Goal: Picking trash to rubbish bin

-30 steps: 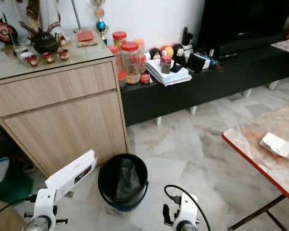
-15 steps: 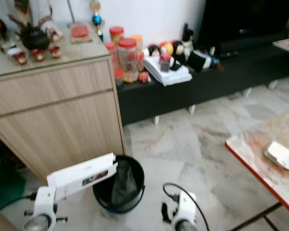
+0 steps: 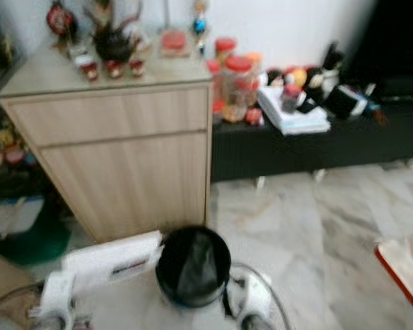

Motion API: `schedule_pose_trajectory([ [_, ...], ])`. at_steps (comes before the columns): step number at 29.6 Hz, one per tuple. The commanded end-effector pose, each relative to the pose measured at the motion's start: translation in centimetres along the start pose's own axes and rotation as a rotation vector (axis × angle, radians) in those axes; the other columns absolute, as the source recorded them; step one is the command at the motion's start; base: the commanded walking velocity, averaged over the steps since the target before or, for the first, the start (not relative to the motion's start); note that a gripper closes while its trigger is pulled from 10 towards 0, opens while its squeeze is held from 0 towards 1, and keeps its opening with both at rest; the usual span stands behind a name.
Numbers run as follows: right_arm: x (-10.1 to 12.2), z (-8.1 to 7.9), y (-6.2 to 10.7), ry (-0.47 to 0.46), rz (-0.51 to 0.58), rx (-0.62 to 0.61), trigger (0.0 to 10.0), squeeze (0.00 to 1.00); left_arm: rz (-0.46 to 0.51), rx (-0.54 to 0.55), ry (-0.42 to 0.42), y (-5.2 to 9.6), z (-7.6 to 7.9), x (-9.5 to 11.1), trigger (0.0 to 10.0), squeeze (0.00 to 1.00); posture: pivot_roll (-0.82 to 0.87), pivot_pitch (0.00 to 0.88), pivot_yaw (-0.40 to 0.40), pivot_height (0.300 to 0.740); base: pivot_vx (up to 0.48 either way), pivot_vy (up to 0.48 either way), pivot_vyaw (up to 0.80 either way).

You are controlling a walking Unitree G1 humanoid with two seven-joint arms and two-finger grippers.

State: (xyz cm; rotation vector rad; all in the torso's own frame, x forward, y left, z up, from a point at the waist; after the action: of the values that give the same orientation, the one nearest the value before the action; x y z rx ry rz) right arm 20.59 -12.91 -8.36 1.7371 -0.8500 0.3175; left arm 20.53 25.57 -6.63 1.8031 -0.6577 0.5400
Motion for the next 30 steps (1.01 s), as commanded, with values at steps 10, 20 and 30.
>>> schedule_pose_trajectory([
  [10, -0.23, 1.54, 0.35, -0.011, -0.008, -0.047, 10.0, 0.00, 0.031, -0.019, 0.003, -0.20, 0.67, 1.04, 10.0, 0.00, -0.07, 0.016, 0.023, 0.740, 0.285, 0.000, 0.00],
  [20, -0.11, 1.38, 0.29, -0.021, -0.002, -0.042, 10.0, 0.00, 0.031, -0.039, -0.004, -0.21, 0.80, 1.07, 10.0, 0.00, -0.07, 0.008, 0.026, 0.740, 0.284, 0.000, -0.24],
  [30, -0.40, 1.44, 0.36, -0.025, -0.010, -0.046, 10.0, 0.00, 0.035, -0.100, -0.046, -0.18, 1.59, 1.12, 10.0, 0.00, -0.06, 0.017, 0.024, 0.740, 0.283, 0.000, 0.00],
])
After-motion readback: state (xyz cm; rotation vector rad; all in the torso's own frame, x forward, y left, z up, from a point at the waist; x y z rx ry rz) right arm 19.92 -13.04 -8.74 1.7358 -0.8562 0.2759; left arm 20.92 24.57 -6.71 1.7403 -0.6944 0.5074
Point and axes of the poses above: a point about 5 cm out from each wrist's last joint towards the gripper, its own y axis pointing back from the gripper into the wrist, its own x axis along the axis of the wrist's last joint, z = x × y, the point moved 1 cm from there along -y, pointing out of the wrist towards the gripper, and after that the axes turned 9 degrees about -y, right-handed, at the moved point
